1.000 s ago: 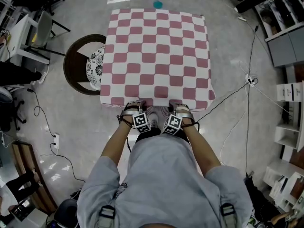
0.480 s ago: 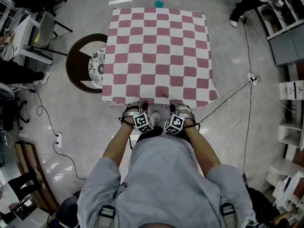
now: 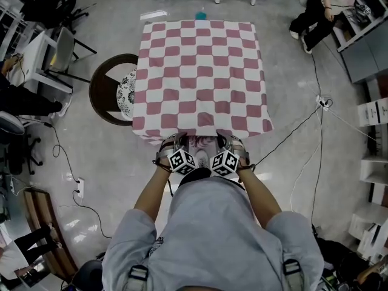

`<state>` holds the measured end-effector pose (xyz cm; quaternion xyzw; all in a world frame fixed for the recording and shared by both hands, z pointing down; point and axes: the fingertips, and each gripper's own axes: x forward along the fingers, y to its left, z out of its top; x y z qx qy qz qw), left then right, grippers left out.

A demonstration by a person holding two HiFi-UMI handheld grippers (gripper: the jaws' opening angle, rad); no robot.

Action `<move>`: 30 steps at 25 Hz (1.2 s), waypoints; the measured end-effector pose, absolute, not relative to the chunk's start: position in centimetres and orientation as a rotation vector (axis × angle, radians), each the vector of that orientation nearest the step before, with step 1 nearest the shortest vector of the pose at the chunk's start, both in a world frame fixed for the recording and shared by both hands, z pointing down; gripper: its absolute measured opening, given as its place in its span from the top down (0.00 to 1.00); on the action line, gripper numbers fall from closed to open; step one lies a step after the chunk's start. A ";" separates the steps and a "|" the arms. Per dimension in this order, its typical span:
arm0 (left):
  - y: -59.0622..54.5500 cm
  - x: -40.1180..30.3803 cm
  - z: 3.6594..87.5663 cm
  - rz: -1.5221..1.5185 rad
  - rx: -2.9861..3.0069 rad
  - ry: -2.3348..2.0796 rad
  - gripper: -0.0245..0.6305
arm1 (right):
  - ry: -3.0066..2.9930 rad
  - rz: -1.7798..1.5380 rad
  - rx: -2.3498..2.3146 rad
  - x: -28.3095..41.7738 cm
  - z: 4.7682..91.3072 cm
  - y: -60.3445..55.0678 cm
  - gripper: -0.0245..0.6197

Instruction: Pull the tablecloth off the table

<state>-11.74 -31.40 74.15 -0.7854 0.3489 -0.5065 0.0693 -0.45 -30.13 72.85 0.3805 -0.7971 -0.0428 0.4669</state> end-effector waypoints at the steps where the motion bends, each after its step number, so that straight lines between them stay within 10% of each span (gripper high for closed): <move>1: -30.4 -11.8 74.0 -1.512 -2.367 1.059 0.95 | -1.963 -0.106 0.948 -0.5 72.5 -29.2 0.95; 30: -19.8 -9.1 58.1 -0.866 -2.425 1.738 0.96 | -2.261 -0.063 1.319 2.7 57.6 -18.6 0.95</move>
